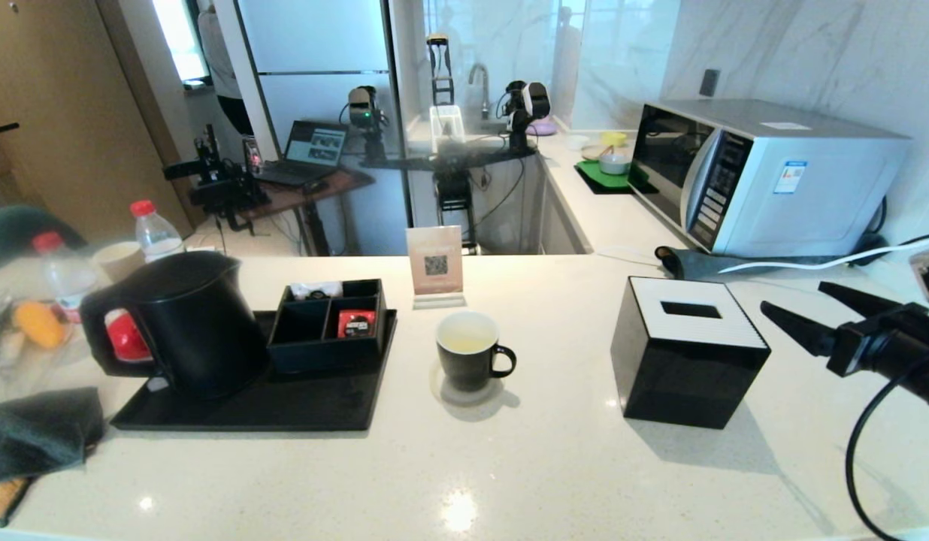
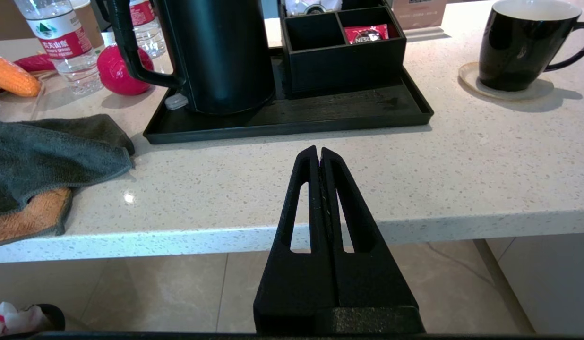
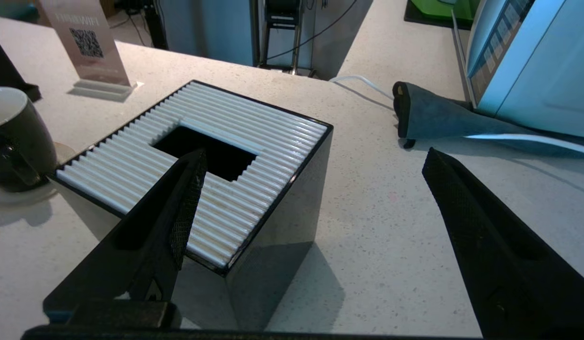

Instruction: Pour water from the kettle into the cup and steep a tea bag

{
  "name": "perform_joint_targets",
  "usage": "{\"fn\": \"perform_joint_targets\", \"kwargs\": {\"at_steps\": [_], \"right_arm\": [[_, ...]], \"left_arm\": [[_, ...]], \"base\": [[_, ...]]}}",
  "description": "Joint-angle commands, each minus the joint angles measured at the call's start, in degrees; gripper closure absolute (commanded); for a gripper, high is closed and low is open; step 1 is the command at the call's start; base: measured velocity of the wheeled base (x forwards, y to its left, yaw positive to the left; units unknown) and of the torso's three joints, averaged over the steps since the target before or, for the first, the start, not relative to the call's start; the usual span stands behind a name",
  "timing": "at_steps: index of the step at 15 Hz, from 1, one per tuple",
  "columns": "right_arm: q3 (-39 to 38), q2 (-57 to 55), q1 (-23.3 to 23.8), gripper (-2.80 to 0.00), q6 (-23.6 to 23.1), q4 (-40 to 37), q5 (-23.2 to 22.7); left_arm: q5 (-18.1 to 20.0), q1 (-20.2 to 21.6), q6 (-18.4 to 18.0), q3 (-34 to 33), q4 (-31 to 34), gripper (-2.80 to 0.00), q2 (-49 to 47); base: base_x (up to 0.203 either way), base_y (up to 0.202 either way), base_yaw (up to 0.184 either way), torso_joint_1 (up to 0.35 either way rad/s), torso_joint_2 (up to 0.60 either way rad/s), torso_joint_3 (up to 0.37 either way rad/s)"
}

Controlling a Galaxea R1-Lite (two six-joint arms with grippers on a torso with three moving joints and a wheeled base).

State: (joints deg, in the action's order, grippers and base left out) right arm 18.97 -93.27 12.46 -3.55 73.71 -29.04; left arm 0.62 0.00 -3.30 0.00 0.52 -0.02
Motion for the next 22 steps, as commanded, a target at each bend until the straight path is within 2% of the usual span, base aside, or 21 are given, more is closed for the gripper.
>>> {"fn": "perform_joint_targets", "kwargs": {"at_steps": [1,7,8,18,22], "right_arm": [[-0.33,2.71,0.28,-2.8,1.26,0.11,0.01],[-0.69,8.59,2.34,-2.8,2.92,-1.36,0.03],[-0.92,9.52,2.34,0.0,3.08,-1.97,0.03],[-3.02,19.82,3.12,0.0,5.57,-6.05,0.38],[-3.63,26.52,4.57,0.0,5.57,-13.29,0.46]], "left_arm": [[0.0,0.0,-0.04,0.0,0.0,0.0,0.02],[0.0,0.0,-0.04,0.0,0.0,0.0,0.02],[0.0,0.0,-0.04,0.0,0.0,0.0,0.02],[0.0,0.08,-0.04,0.0,0.0,0.0,0.02],[0.0,0.0,-0.04,0.0,0.0,0.0,0.02]], "base": [[0.0,0.0,0.0,0.0,0.0,0.0],[0.0,0.0,0.0,0.0,0.0,0.0],[0.0,0.0,0.0,0.0,0.0,0.0],[0.0,0.0,0.0,0.0,0.0,0.0],[0.0,0.0,0.0,0.0,0.0,0.0]]}}
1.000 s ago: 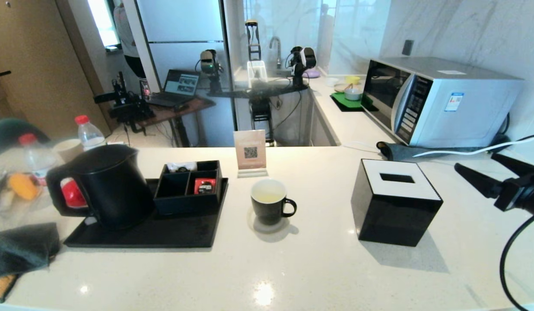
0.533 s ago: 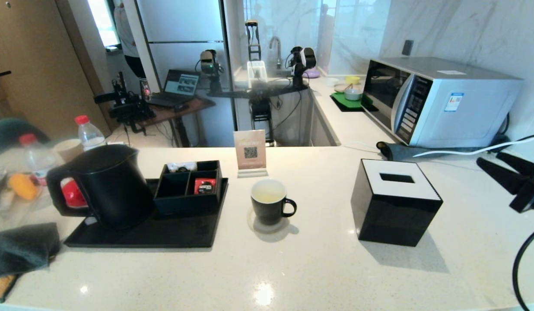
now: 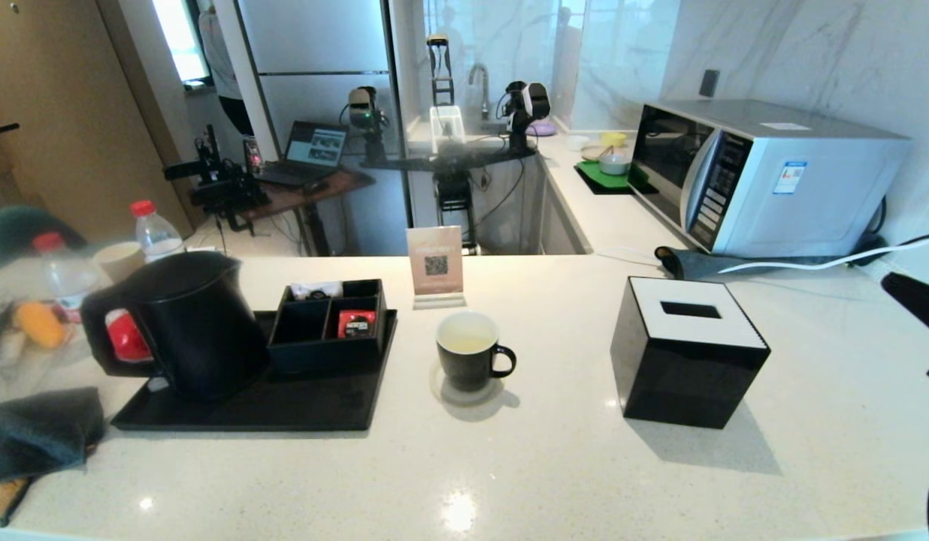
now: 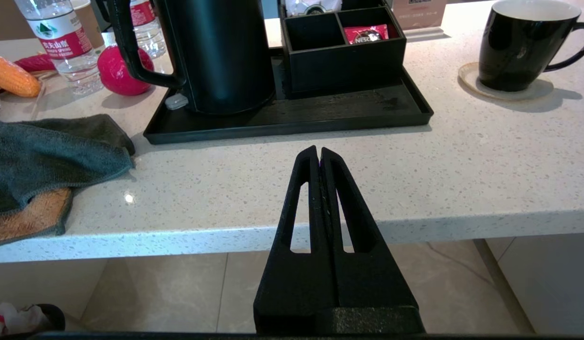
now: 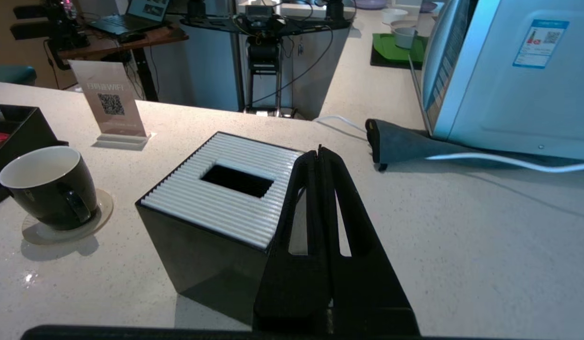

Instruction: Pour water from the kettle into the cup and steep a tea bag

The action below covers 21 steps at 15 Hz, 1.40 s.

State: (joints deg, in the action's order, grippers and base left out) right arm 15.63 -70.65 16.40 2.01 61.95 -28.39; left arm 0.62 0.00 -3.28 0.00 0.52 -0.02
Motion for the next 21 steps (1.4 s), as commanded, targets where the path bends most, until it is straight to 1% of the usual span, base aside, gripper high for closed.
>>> {"fn": "perform_joint_targets", "kwargs": {"at_steps": [1,4,9,11,12,15,17,18,19,21], "right_arm": [[-0.7,5.74,1.03,0.0,0.24,-3.28,-0.16],[-2.39,10.74,1.25,0.0,1.83,-7.43,-0.09],[-2.99,18.27,0.37,0.0,1.86,-16.63,0.07],[-3.69,22.77,-0.82,0.0,1.86,-20.75,0.24],[-3.88,25.29,-1.62,0.0,1.86,-23.2,1.21],[-3.92,33.05,-4.32,0.0,1.8,-31.46,7.71],[-3.97,36.57,-5.22,0.0,1.77,-34.03,9.56],[-3.96,38.39,-5.59,0.0,1.73,-35.17,9.73],[-4.05,40.74,-7.1,0.0,1.56,-36.38,9.95],[-5.88,45.29,-10.18,0.0,0.6,-38.93,12.87]], "left_arm": [[0.0,0.0,-0.06,0.0,0.0,0.0,0.02],[0.0,0.0,-0.06,0.0,0.0,0.0,0.02],[0.0,0.0,-0.06,0.0,0.0,0.0,0.02],[0.0,0.0,-0.06,0.0,0.0,0.0,0.02],[0.0,0.0,-0.06,0.0,0.0,0.0,0.02],[0.0,0.01,-0.06,0.0,0.0,0.0,0.02],[0.0,0.0,-0.06,0.0,0.0,0.0,0.02],[0.0,0.0,-0.06,0.0,0.0,0.0,0.02],[0.0,0.07,-0.06,0.0,0.0,0.0,0.02],[0.0,0.0,-0.06,0.0,0.0,0.0,0.02]], "base": [[0.0,0.0,0.0,0.0,0.0,0.0],[0.0,0.0,0.0,0.0,0.0,0.0],[0.0,0.0,0.0,0.0,0.0,0.0],[0.0,0.0,0.0,0.0,0.0,0.0],[0.0,0.0,0.0,0.0,0.0,0.0],[0.0,0.0,0.0,0.0,0.0,0.0],[0.0,0.0,0.0,0.0,0.0,0.0],[0.0,0.0,0.0,0.0,0.0,0.0],[0.0,0.0,0.0,0.0,0.0,0.0],[0.0,0.0,0.0,0.0,0.0,0.0]]}}
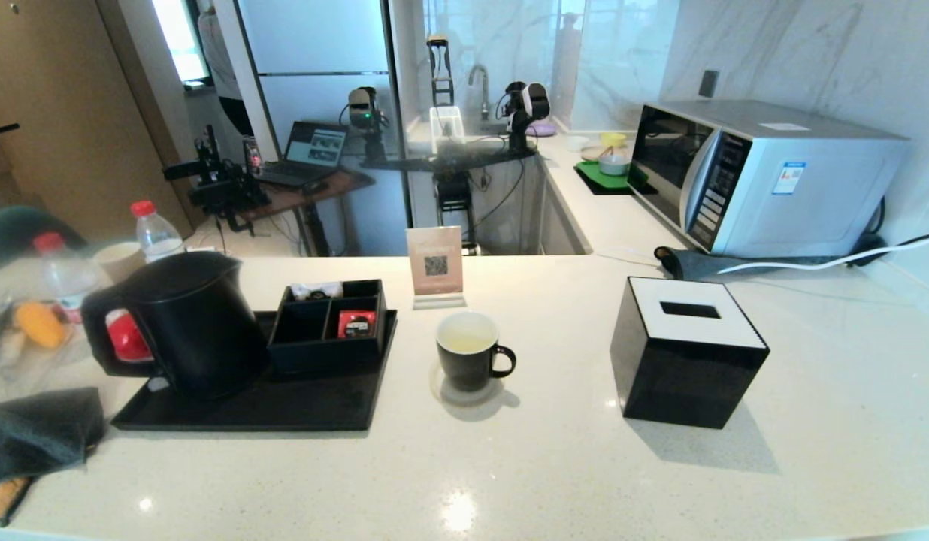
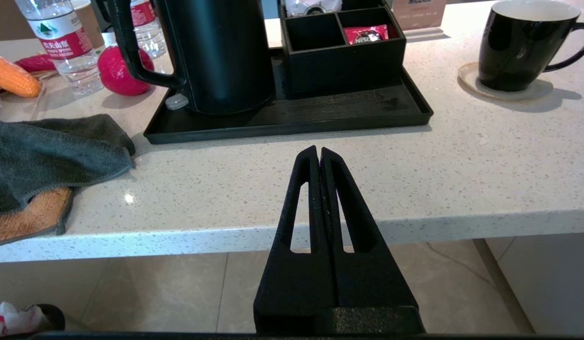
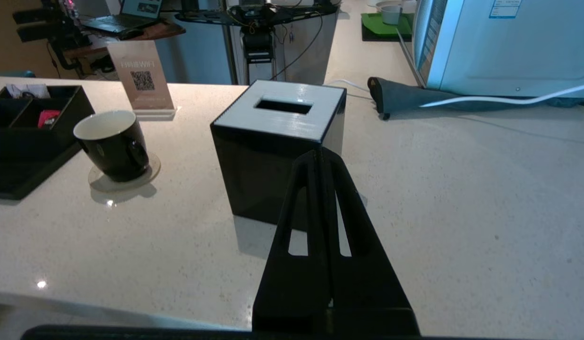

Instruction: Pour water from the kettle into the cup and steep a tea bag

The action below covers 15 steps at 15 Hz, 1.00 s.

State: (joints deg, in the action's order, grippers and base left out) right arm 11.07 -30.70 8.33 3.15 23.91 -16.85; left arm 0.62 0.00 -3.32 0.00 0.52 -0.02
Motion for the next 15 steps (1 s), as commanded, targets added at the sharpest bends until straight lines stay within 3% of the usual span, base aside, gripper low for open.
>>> {"fn": "perform_joint_targets", "kwargs": {"at_steps": [1,4,6,10,15], "right_arm": [[-3.14,7.5,-2.98,0.0,-1.94,-2.31,2.9],[-7.83,14.48,-4.09,0.0,-7.12,-7.7,5.01],[-10.51,16.05,-5.81,0.0,-9.24,-9.07,9.24],[-11.05,24.12,-7.94,0.0,-9.35,-19.64,15.8],[-10.8,30.22,-8.68,0.0,-7.62,-25.08,15.84]], "left_arm": [[-0.01,0.0,-0.02,0.0,0.0,0.0,0.02],[-0.01,0.06,-0.02,0.0,0.0,0.0,0.02],[-0.01,0.0,-0.02,0.0,0.0,0.0,0.02],[-0.01,0.0,-0.02,0.0,0.0,0.0,0.02],[-0.01,0.0,-0.02,0.0,0.0,0.0,0.02]], "base": [[0.0,0.0,0.0,0.0,0.0,0.0],[0.0,0.0,0.0,0.0,0.0,0.0],[0.0,0.0,0.0,0.0,0.0,0.0],[0.0,0.0,0.0,0.0,0.0,0.0],[0.0,0.0,0.0,0.0,0.0,0.0]]}}
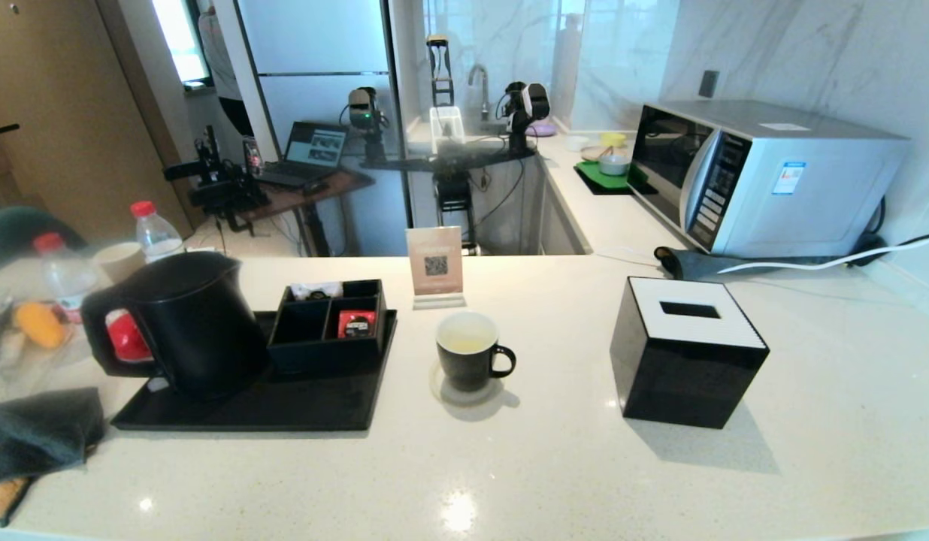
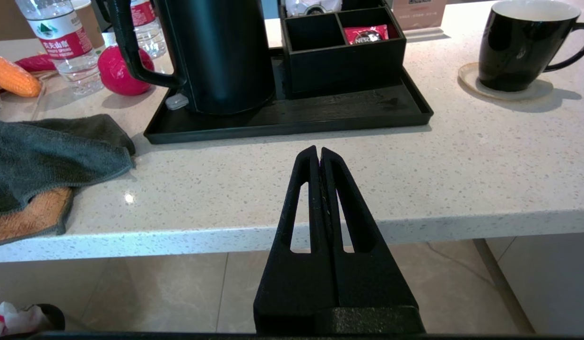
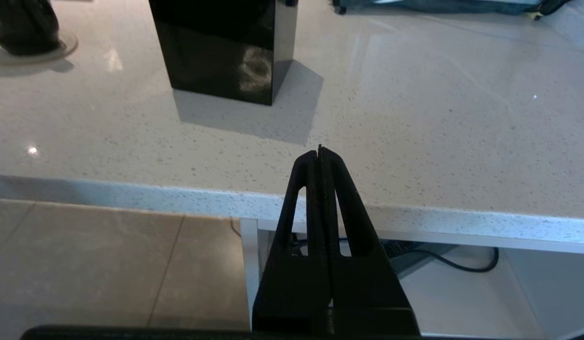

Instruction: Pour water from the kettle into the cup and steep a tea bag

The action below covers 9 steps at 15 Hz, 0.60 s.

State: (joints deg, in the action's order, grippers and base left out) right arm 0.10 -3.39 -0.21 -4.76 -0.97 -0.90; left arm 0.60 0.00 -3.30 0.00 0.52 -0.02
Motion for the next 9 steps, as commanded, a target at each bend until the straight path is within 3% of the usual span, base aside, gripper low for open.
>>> {"fn": "perform_joint_targets", "kwargs": {"at_steps": [1,9], "right_arm": [[0.0,3.39,-0.14,0.0,0.52,0.51,-0.15],[-0.04,3.39,-0.14,0.0,0.36,0.94,-0.06]], "left_arm": [[0.02,0.0,-0.04,0.0,0.0,0.0,0.02],[0.02,0.0,-0.04,0.0,0.0,0.0,0.02]], "base": [[0.0,0.0,0.0,0.0,0.0,0.0],[0.0,0.0,0.0,0.0,0.0,0.0]]}}
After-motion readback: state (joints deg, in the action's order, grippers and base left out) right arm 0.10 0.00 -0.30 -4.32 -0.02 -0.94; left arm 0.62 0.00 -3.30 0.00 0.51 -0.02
